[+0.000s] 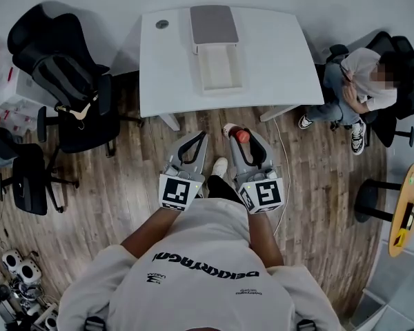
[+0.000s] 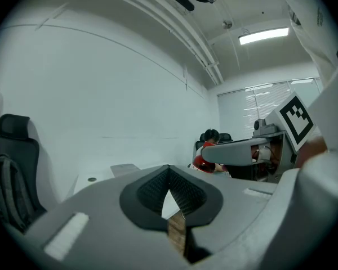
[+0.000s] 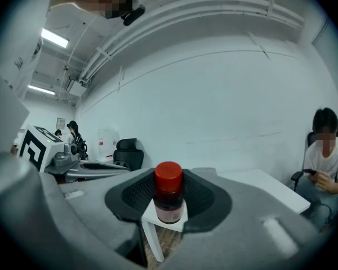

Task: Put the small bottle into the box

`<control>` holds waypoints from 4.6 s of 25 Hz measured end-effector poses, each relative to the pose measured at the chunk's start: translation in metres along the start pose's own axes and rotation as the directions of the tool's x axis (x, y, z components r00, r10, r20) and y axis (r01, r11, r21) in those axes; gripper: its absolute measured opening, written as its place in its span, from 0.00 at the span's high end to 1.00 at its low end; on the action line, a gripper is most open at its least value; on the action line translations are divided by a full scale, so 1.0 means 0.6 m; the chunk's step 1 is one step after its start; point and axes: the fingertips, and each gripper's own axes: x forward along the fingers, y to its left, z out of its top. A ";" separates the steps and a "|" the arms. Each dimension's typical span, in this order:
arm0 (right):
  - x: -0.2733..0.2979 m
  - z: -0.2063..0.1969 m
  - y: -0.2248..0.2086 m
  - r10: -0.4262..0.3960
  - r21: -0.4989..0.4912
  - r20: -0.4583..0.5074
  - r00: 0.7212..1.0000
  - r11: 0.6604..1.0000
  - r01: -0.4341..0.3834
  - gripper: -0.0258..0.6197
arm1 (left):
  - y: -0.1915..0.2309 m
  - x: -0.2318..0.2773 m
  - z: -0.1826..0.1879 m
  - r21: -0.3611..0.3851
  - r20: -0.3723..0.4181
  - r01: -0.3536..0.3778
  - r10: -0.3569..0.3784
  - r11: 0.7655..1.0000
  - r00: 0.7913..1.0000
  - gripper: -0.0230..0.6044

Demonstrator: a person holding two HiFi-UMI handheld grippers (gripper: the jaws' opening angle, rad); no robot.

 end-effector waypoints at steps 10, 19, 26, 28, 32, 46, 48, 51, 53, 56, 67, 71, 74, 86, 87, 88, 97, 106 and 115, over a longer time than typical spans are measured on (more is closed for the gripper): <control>0.068 -0.006 -0.062 0.047 0.025 -0.005 0.999 0.999 -0.047 0.74 | 0.033 0.078 -0.003 0.010 -0.020 -0.045 0.045 0.999 0.999 0.96; 0.127 -0.007 -0.123 0.101 0.022 -0.018 0.995 0.995 -0.100 0.74 | 0.051 0.161 -0.006 0.018 -0.034 -0.089 0.089 0.996 0.995 0.96; 0.159 -0.005 -0.161 0.142 0.024 -0.021 0.990 0.990 -0.142 0.74 | 0.055 0.206 0.002 0.034 -0.035 -0.128 0.129 0.991 0.991 0.96; 0.166 -0.003 -0.169 0.152 0.023 -0.023 0.988 0.988 -0.152 0.74 | 0.056 0.215 0.005 0.033 -0.035 -0.141 0.142 0.989 0.989 0.96; 0.181 -0.008 -0.180 0.169 0.021 -0.024 0.985 0.985 -0.169 0.74 | 0.065 0.230 0.004 0.027 -0.032 -0.168 0.169 0.985 0.985 0.96; 0.259 -0.022 -0.187 0.164 0.010 -0.054 0.985 0.987 -0.163 0.74 | 0.127 0.260 -0.013 -0.009 -0.066 -0.178 0.177 0.984 0.982 0.96; 0.271 -0.024 -0.187 0.156 0.005 -0.061 0.986 0.988 -0.156 0.74 | 0.135 0.265 -0.018 -0.015 -0.070 -0.170 0.169 0.985 0.983 0.96; 0.285 -0.034 -0.189 0.144 0.009 -0.073 0.987 0.990 -0.144 0.74 | 0.142 0.273 -0.027 -0.027 -0.079 -0.159 0.157 0.987 0.984 0.96; 0.292 -0.041 -0.190 0.140 0.011 -0.081 0.987 0.990 -0.140 0.74 | 0.147 0.278 -0.034 -0.031 -0.086 -0.152 0.149 0.988 0.985 0.96; 0.303 -0.053 -0.192 0.136 0.012 -0.093 0.986 0.991 -0.136 0.74 | 0.154 0.286 -0.043 -0.033 -0.092 -0.140 0.137 0.990 0.986 0.96; 0.338 -0.093 -0.200 0.133 0.008 -0.130 0.983 0.991 -0.133 0.74 | 0.171 0.301 -0.072 -0.044 -0.122 -0.130 0.124 0.990 0.985 0.96; 0.350 -0.108 -0.204 0.136 0.008 -0.138 0.981 0.991 -0.137 0.74 | 0.172 0.309 -0.080 -0.047 -0.133 -0.120 0.112 0.992 0.985 0.96; 0.361 -0.120 -0.210 0.132 -0.005 -0.144 0.981 0.991 -0.135 0.74 | 0.173 0.315 -0.086 -0.048 -0.139 -0.114 0.106 0.992 0.985 0.96; 0.406 -0.167 -0.224 0.127 -0.039 -0.186 0.974 0.990 -0.137 0.74 | 0.191 0.326 -0.099 -0.061 -0.157 -0.117 0.107 0.991 0.982 0.96; 0.410 -0.171 -0.224 0.128 -0.040 -0.191 0.973 0.990 -0.138 0.74 | 0.192 0.326 -0.100 -0.062 -0.158 -0.117 0.106 0.991 0.982 0.96; 0.415 -0.174 -0.224 0.129 -0.042 -0.195 0.972 0.989 -0.139 0.74 | 0.194 0.326 -0.102 -0.062 -0.160 -0.117 0.106 0.991 0.981 0.96; 0.440 -0.203 -0.228 0.118 -0.052 -0.214 0.970 0.990 -0.131 0.74 | 0.204 0.334 -0.110 -0.074 -0.165 -0.127 0.114 0.989 0.980 0.96; 0.462 -0.216 -0.235 0.124 -0.056 -0.219 0.968 0.989 -0.139 0.74 | 0.207 0.345 -0.107 -0.079 -0.162 -0.125 0.111 0.989 0.981 0.96; 0.481 -0.235 -0.236 0.140 -0.069 -0.231 0.963 0.985 -0.160 0.74 | 0.208 0.350 -0.113 -0.088 -0.184 -0.116 0.099 0.989 0.978 0.96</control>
